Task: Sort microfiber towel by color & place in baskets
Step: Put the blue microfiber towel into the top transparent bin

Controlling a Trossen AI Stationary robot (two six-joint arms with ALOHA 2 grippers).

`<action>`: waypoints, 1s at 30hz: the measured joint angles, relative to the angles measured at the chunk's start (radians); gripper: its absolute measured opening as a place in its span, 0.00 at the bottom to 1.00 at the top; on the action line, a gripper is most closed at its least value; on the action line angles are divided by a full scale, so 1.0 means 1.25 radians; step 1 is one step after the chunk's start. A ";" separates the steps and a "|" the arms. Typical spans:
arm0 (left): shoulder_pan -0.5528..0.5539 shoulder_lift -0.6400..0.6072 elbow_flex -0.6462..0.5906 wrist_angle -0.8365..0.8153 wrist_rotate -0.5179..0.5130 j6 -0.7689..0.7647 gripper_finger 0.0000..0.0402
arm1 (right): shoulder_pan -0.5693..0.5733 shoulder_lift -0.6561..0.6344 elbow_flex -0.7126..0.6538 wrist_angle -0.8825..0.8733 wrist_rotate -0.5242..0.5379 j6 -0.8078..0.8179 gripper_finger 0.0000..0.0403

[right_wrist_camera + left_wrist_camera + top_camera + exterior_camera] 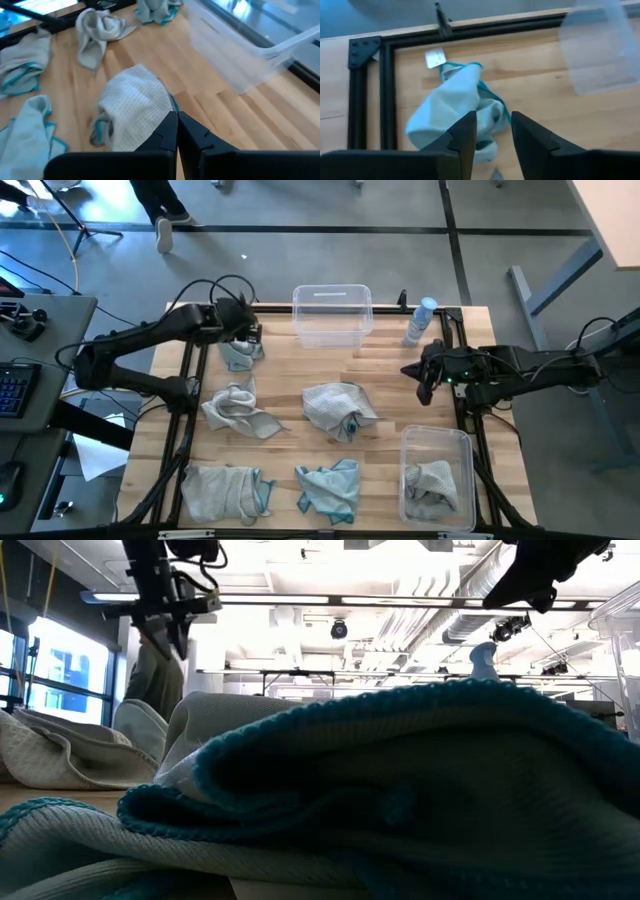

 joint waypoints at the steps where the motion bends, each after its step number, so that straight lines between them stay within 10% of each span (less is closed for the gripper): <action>1: 0.021 0.000 0.000 0.000 0.018 0.008 0.29 | 0.000 0.000 0.000 0.000 0.005 0.009 0.00; 12: 0.227 0.002 -0.044 -0.058 0.157 0.138 0.29 | 0.000 0.000 0.000 0.000 0.029 0.037 0.00; 30: 0.305 0.016 -0.118 -0.035 0.185 0.378 0.29 | 0.000 0.000 0.000 0.000 0.075 0.066 0.00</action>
